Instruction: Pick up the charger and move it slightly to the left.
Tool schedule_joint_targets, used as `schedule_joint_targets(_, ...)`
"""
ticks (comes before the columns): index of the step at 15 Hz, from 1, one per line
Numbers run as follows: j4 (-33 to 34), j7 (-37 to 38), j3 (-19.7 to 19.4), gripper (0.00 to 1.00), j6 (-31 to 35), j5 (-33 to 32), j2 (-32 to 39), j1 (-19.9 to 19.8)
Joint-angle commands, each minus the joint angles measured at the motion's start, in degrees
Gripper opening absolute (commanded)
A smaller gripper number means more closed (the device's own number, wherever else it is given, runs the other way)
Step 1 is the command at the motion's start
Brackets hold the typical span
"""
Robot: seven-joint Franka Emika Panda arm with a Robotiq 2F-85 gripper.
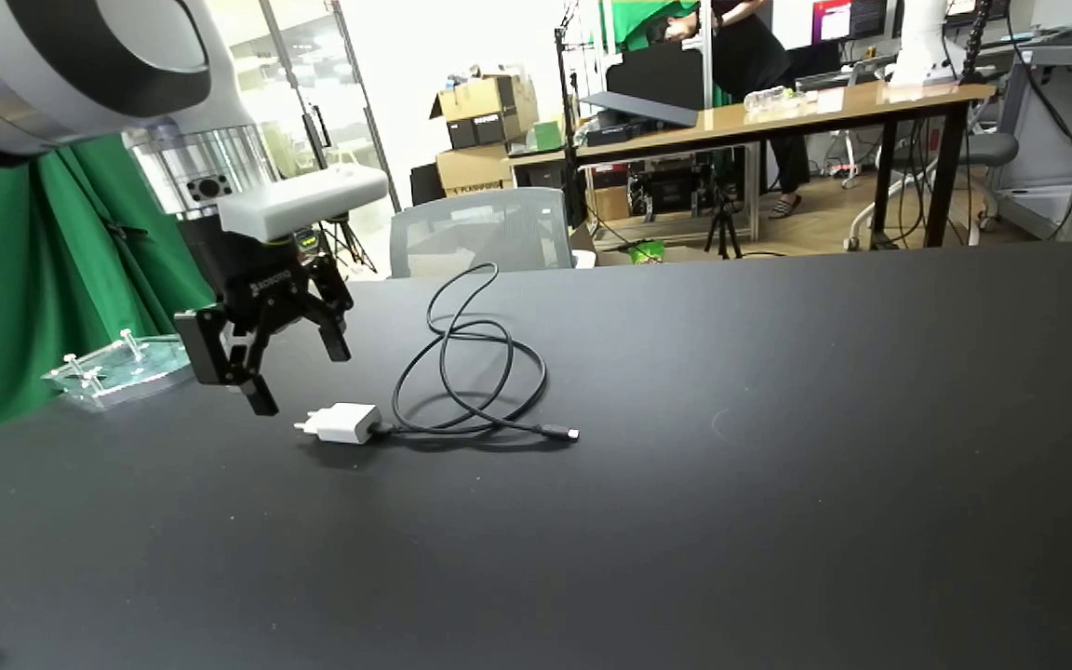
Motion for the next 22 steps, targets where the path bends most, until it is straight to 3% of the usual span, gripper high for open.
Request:
schedule_joint_targets(1, -0.86, 2.02, -2.84, 1.00, 1.29, -3.02, 1.01, 0.56)
schedule_joint_targets(15, 2.34, 7.47, -8.91, 1.00, 6.59, -13.58, 7.45, 5.02)
schedule_joint_targets(16, 2.39, 7.16, -8.28, 0.75, 6.83, -13.16, 7.70, 4.66)
schedule_joint_targets(17, 2.46, 7.13, -7.99, 0.75, 7.06, -12.95, 7.89, 4.58)
schedule_joint_targets(22, 1.87, 5.62, -4.42, 0.39, 7.18, -9.81, 7.63, 2.34)
